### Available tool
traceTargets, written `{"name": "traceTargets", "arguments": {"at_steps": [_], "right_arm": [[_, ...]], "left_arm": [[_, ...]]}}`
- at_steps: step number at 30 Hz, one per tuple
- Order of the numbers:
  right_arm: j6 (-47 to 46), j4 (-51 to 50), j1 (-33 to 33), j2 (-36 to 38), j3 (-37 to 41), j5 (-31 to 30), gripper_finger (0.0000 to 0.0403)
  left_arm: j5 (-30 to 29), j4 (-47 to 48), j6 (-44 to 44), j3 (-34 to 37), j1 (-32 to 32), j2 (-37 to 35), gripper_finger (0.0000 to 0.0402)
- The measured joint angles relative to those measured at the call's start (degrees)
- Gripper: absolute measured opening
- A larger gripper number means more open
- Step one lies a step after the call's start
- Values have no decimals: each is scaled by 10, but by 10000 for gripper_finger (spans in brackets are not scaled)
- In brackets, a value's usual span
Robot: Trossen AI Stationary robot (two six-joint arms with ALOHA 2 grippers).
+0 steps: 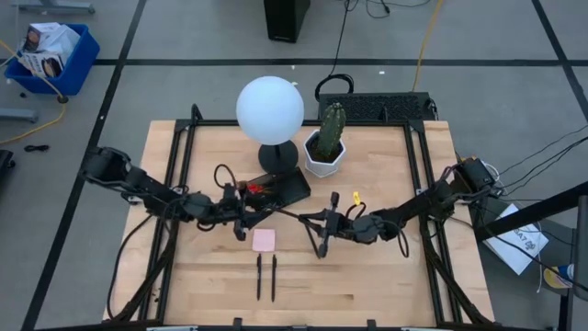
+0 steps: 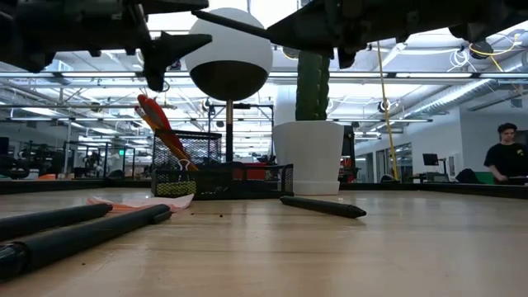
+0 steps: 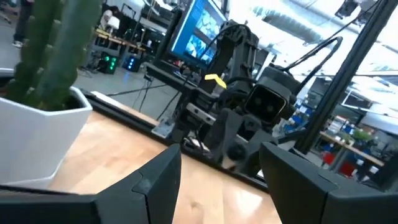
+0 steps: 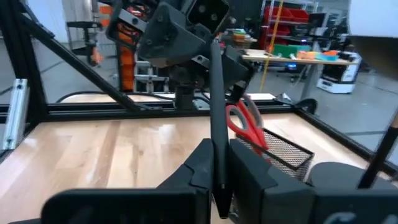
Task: Pick and place office supplies into organizer
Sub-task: Put the black pen into the desk organizer
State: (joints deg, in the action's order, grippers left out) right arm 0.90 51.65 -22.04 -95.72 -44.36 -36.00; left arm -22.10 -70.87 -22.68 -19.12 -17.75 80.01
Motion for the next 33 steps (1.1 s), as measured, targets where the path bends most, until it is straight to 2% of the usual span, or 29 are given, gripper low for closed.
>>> {"name": "traceTargets", "arguments": {"at_steps": [9,20,23,33], "right_arm": [[-8,1,18,0,0,33,26],[3,4,17,0,0,29,27],[3,4,15,0,0,30,26],[2,5,12,0,0,39,29]], "left_arm": [[69,3,12,-64,9,56,225],[63,4,5,-66,7,70,221],[60,4,17,-66,3,70,196],[56,5,41,-66,1,70,51]]}}
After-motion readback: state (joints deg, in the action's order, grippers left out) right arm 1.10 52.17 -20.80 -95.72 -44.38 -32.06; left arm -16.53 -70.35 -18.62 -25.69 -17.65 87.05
